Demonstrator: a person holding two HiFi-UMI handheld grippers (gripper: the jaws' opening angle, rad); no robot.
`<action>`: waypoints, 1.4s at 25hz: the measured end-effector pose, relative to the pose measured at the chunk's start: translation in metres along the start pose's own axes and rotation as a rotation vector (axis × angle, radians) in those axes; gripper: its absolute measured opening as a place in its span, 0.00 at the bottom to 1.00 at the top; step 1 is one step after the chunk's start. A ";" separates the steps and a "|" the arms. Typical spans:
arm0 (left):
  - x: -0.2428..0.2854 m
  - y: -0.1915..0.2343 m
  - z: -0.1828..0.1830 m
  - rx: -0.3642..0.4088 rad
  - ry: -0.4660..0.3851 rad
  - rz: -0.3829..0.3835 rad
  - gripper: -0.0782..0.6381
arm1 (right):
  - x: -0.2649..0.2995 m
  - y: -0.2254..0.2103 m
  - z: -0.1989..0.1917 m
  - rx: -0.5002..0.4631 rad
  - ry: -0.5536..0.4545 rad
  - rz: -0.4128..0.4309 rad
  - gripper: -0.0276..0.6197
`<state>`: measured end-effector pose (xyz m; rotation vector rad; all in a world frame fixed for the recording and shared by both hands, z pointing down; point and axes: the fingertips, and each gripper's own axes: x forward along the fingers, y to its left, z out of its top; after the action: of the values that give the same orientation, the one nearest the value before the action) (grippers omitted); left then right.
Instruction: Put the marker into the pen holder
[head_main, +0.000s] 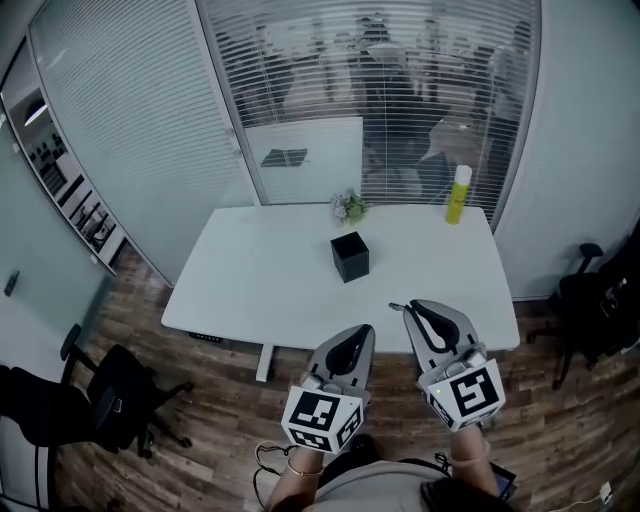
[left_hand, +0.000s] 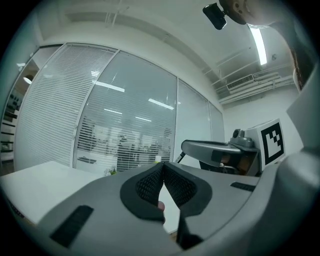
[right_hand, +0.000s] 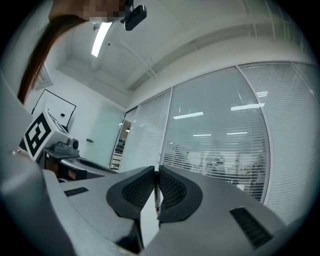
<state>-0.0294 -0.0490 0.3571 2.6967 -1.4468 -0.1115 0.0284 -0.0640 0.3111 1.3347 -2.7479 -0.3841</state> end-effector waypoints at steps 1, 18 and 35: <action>0.001 0.005 0.001 0.002 0.000 -0.003 0.14 | 0.005 0.000 0.000 -0.002 0.002 -0.005 0.13; 0.027 0.045 0.001 -0.010 0.000 -0.032 0.14 | 0.052 -0.008 -0.008 -0.028 0.020 -0.033 0.13; 0.088 0.086 0.002 -0.001 0.006 -0.009 0.14 | 0.108 -0.050 -0.029 -0.009 0.021 -0.002 0.13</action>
<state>-0.0525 -0.1699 0.3622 2.7005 -1.4328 -0.1039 0.0040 -0.1832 0.3211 1.3313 -2.7243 -0.3801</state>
